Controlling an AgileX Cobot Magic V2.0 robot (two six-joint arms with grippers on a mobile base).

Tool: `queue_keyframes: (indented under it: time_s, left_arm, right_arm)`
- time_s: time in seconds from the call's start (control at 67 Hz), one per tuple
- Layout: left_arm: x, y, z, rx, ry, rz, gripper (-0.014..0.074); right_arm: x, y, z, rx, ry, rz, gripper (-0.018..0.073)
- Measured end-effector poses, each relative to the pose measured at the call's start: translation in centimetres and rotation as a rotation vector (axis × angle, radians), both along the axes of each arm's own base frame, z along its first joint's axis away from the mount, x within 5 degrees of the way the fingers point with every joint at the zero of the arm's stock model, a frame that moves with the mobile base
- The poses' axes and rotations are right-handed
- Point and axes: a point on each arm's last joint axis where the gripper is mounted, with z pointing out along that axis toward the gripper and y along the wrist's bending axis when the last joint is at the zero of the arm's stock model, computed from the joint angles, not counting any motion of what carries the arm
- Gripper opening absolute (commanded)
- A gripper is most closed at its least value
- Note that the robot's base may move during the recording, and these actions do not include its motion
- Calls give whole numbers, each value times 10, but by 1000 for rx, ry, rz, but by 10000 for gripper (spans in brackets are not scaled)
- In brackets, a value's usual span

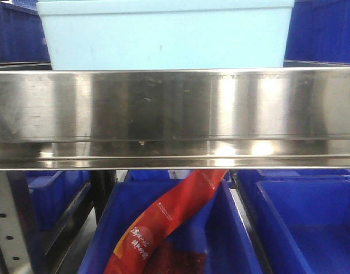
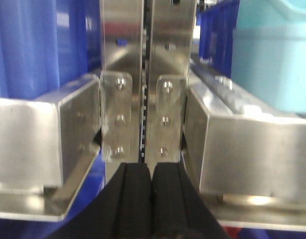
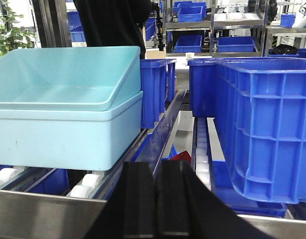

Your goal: Move two blue bins to right shelf middle

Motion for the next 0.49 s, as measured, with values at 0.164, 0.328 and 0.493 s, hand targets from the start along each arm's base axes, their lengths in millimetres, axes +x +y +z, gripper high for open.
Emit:
queue_keyframes:
  time_s: [0.164,0.328,0.493]
  left_arm:
    - [0,0,2,-7,-23,-1,-111]
    - [0,0,2,-7,-27,-1,-111]
    - [0,0,2,-7,-27,-1,-111]
  right_arm:
    - [0,0,0,1,-2,0,-162]
    - [0,0,0,1,-2,0,-162]
    - [0,0,0,1,-2,0,-162]
